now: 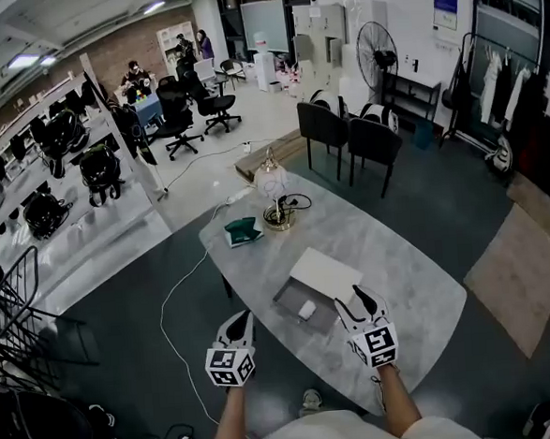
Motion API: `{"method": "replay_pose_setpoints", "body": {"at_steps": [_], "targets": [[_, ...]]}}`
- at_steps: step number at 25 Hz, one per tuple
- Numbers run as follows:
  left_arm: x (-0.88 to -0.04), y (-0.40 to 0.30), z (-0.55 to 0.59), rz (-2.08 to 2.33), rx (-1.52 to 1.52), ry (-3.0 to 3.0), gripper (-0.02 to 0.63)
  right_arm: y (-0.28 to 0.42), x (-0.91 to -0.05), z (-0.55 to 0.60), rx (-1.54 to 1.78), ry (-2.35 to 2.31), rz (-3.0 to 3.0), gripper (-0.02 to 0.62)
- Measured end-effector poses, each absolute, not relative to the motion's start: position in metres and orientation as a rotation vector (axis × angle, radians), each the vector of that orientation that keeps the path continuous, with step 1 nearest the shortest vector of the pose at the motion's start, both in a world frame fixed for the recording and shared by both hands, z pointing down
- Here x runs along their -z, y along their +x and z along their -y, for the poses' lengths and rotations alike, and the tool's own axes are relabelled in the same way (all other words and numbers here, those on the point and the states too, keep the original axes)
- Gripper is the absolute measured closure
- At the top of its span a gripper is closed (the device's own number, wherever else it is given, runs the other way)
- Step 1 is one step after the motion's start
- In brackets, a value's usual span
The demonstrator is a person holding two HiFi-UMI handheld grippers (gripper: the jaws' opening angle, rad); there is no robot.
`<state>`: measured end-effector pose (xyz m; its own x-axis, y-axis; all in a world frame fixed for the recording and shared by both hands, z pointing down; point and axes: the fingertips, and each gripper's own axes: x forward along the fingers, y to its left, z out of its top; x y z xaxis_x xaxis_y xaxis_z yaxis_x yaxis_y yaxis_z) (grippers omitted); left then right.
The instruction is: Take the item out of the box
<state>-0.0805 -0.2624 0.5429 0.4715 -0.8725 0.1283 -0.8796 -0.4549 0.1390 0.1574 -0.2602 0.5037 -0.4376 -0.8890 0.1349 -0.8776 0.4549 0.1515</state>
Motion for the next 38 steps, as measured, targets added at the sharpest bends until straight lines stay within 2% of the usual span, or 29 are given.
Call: {"method": "replay_pose_setpoints", "body": {"at_steps": [38], "targets": [[-0.595, -0.094, 0.378, 1.413, -0.144, 2.473, 0.591, 0.131, -0.572, 0.361, -0.103, 1.470, 2.401, 0.393]]}}
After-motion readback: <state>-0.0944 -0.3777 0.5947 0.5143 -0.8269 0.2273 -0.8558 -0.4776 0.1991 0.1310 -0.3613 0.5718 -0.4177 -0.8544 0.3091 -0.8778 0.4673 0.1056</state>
